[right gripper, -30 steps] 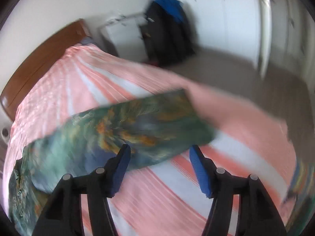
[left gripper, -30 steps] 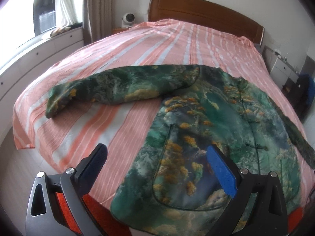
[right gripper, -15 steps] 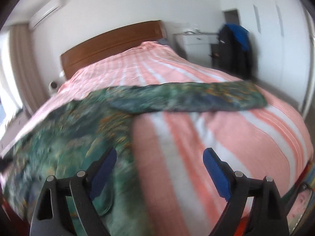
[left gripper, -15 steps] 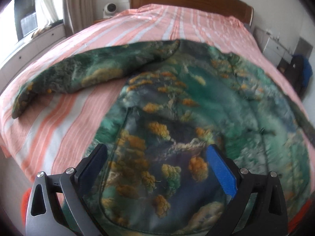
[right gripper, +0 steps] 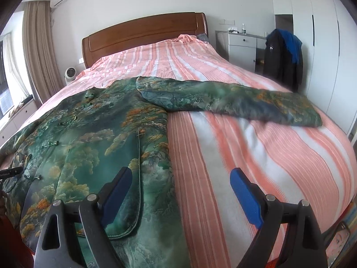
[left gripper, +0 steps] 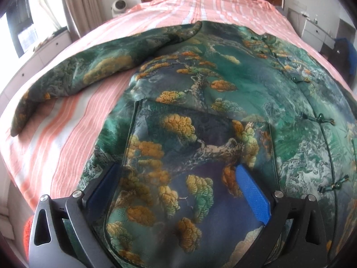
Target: Fold large clothes
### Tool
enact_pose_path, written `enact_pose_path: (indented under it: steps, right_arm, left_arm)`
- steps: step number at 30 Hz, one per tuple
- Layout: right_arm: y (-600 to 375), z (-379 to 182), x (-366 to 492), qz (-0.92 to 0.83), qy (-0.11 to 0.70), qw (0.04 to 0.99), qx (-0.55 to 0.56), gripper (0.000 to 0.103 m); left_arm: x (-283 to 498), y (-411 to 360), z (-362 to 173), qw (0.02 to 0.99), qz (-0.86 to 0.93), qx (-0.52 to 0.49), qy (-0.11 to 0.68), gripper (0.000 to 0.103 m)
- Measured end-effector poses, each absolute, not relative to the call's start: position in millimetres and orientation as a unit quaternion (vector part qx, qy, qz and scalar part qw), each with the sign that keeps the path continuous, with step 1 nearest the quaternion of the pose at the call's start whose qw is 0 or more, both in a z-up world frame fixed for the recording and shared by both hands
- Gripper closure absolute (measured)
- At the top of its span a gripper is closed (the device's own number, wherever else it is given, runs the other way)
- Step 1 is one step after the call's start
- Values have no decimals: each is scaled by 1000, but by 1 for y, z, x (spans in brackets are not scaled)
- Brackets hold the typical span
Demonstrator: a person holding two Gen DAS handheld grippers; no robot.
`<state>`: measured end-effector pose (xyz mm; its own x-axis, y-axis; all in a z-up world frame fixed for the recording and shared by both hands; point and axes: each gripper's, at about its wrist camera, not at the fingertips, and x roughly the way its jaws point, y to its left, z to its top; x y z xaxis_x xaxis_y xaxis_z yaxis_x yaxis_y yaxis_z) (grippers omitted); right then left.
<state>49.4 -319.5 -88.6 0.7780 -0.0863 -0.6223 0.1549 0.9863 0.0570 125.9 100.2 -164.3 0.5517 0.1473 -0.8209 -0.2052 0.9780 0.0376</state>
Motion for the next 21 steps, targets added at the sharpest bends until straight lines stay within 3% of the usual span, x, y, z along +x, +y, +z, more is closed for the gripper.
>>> enact_pose_path:
  steps: [10,21]
  right_arm:
    - [-317,-88,48,-65,330,941,44,14]
    - [-319,-90,49,-71,334,939,48,14]
  left_arm:
    - [120,96,-159,888,101,-9,449,0]
    - [84,98,-104,934,112,-6,338,0]
